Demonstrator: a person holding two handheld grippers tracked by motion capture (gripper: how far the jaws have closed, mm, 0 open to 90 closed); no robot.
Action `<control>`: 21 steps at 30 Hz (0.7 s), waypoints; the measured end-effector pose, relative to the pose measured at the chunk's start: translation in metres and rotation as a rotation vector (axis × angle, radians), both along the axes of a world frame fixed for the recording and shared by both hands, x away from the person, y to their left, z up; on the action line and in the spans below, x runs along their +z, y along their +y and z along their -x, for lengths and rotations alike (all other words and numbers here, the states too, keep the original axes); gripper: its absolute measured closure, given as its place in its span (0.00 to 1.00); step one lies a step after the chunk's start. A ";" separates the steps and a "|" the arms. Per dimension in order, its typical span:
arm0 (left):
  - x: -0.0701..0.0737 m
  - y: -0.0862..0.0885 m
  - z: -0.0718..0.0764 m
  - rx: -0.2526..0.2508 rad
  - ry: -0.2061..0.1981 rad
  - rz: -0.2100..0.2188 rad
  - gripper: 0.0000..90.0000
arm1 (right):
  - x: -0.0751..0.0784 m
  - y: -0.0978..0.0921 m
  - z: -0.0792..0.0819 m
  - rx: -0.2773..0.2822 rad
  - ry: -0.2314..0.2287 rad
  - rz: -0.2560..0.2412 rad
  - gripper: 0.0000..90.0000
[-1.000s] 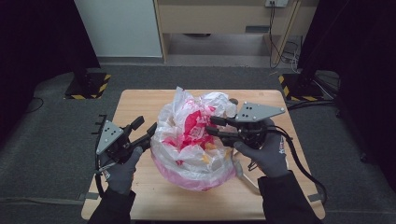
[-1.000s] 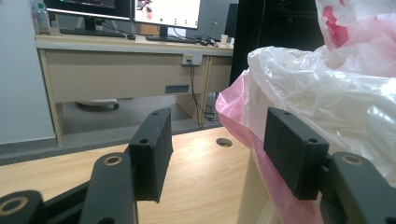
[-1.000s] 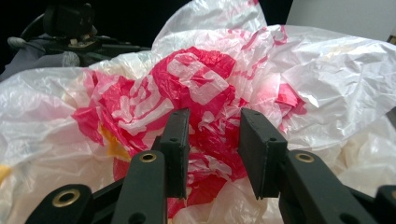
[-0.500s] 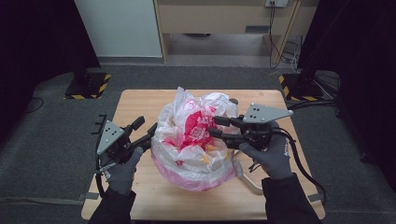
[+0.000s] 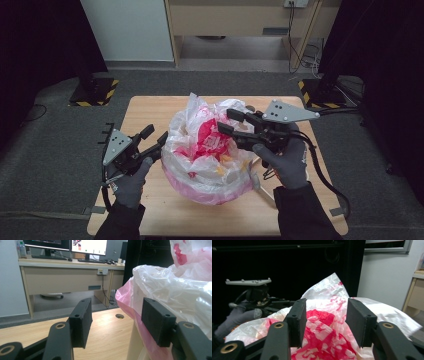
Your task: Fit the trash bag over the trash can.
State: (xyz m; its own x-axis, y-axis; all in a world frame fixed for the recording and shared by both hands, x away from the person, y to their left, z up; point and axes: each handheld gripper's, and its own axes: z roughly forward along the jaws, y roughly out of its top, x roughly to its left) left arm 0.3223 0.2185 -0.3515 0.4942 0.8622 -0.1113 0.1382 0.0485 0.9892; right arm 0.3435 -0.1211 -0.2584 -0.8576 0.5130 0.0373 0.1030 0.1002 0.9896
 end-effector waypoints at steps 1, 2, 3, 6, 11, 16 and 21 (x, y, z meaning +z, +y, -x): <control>0.000 0.000 0.000 0.000 -0.001 0.002 0.46 | 0.000 0.002 0.000 -0.002 -0.002 0.014 0.55; 0.000 0.000 0.000 0.000 -0.001 0.001 0.46 | -0.001 0.004 0.000 0.000 -0.003 0.023 0.54; 0.000 0.000 0.000 -0.003 0.001 0.012 0.46 | -0.001 0.004 0.000 0.001 -0.002 0.021 0.54; 0.000 0.000 0.000 -0.002 0.001 0.012 0.46 | -0.001 0.002 0.000 -0.002 -0.001 -0.004 0.54; 0.001 0.000 0.000 0.002 -0.002 0.000 0.46 | 0.008 -0.002 0.001 -0.004 -0.001 -0.042 0.54; 0.000 -0.001 0.000 0.000 0.000 0.004 0.46 | 0.022 0.001 0.001 -0.014 -0.011 -0.095 0.53; 0.000 0.000 0.000 0.001 0.000 -0.001 0.46 | 0.029 0.008 -0.001 -0.001 -0.015 -0.096 0.52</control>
